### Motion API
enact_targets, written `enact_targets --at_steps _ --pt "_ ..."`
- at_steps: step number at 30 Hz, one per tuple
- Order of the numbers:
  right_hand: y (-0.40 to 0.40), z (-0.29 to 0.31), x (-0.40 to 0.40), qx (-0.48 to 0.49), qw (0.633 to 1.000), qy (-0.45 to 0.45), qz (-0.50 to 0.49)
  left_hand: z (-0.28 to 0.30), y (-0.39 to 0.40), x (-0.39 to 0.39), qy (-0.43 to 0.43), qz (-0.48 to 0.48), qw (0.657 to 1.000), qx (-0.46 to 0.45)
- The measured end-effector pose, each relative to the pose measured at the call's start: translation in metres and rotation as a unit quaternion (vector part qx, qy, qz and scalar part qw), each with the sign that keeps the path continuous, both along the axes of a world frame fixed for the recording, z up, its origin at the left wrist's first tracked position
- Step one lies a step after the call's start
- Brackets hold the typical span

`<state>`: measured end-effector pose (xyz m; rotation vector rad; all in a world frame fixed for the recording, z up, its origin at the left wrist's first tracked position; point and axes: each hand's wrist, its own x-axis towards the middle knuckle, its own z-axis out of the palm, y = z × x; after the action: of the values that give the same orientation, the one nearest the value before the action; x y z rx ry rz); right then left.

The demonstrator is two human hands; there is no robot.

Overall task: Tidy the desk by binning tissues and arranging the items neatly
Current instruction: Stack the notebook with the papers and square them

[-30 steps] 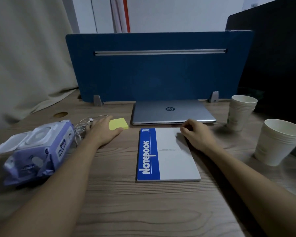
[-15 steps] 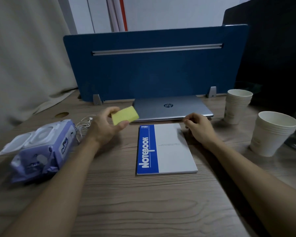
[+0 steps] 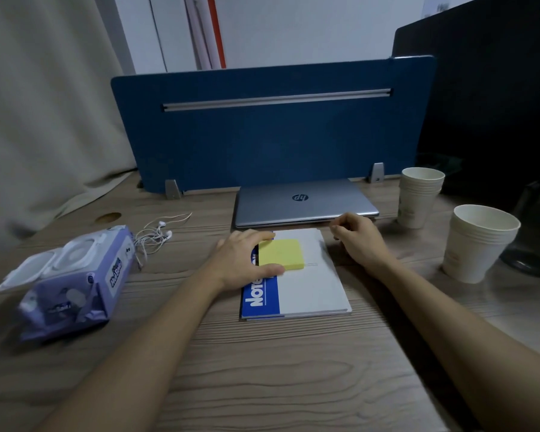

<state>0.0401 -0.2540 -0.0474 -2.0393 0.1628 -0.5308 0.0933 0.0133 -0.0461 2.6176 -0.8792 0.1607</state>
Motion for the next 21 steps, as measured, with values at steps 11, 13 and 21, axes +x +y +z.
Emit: enact_targets --at_steps 11,13,21 --pt "0.001 0.000 0.002 -0.027 1.000 0.005 0.001 0.019 0.042 0.014 -0.020 0.075 0.989 -0.123" --pt "0.001 0.000 0.001 -0.034 0.999 0.005 0.006 0.021 0.064 0.024 -0.096 0.168 0.978 -0.077" --pt "0.002 0.001 0.000 -0.047 0.999 0.006 0.012 0.018 0.099 0.047 -0.076 0.351 0.931 0.055"
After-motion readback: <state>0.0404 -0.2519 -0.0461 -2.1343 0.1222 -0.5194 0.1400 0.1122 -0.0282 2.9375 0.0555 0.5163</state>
